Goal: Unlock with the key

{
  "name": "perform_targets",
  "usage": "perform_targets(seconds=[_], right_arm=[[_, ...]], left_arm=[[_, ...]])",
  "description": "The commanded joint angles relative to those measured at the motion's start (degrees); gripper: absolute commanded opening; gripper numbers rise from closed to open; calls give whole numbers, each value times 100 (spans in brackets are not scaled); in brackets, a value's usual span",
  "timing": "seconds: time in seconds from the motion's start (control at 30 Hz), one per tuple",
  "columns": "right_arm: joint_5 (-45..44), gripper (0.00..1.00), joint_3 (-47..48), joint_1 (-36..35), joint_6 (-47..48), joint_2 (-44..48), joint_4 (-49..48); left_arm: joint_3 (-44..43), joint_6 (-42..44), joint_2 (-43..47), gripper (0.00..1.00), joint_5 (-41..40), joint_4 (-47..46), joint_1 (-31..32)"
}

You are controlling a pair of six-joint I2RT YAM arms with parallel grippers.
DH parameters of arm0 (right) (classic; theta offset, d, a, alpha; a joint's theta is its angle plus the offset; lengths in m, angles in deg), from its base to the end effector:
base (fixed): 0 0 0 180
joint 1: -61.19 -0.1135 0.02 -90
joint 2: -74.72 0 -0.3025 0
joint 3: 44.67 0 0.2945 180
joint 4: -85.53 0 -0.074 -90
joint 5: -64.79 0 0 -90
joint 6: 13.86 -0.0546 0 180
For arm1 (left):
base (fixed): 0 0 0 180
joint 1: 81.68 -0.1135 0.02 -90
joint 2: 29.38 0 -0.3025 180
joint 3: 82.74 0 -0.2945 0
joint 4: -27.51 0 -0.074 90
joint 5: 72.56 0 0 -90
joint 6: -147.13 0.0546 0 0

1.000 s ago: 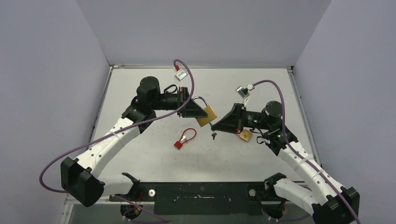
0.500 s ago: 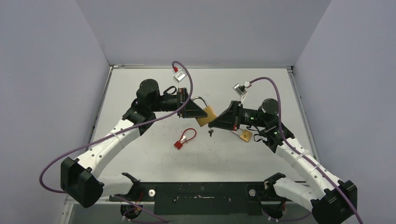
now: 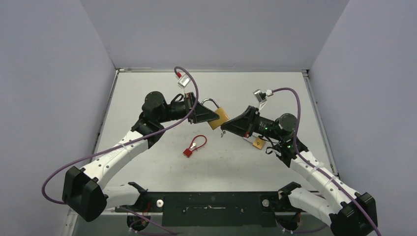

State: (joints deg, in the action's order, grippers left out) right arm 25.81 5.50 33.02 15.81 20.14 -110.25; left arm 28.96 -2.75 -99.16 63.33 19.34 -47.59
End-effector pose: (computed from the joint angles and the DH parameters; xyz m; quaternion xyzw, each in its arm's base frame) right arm 0.1955 0.1529 0.3587 -0.1618 0.6417 0.6827 0.3098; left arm 0.2439 -0.2124 0.4028 0.1473 0.6616 -0.6798 0.2799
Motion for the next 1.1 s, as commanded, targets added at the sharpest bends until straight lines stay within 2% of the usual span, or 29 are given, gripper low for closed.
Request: perform_targets(seconds=[0.0, 0.07, 0.13, 0.27, 0.37, 0.63, 0.83, 0.97, 1.07], right_arm=[[-945, 21, -361, 13, -178, 251, -1075], [-1021, 32, -538, 13, -288, 511, -1193], [-1127, 46, -681, 13, -361, 762, -1206], [-1140, 53, -808, 13, -383, 1028, -1171], [-1011, 54, -752, 3, -408, 955, -1163], [-733, 50, -590, -5, -205, 710, -860], [-697, 31, -288, -5, -41, 569, -763], [-612, 27, -291, -20, -127, 487, -950], [-561, 19, -342, -63, -155, 452, -1024]], left_arm=[[145, -890, 175, 0, -77, -1686, 212], [181, -855, 256, 0, -146, -1669, 161], [212, -846, 311, 0, -184, -1647, 87], [183, -880, 286, 0, -87, -1646, -29], [198, -911, 274, 0, -71, -1676, -46], [214, -899, 296, 0, -74, -1690, -46], [181, -878, 289, 0, 5, -1690, -45], [172, -868, 289, 0, -6, -1690, -42], [161, -896, 285, 0, -16, -1736, -42]])
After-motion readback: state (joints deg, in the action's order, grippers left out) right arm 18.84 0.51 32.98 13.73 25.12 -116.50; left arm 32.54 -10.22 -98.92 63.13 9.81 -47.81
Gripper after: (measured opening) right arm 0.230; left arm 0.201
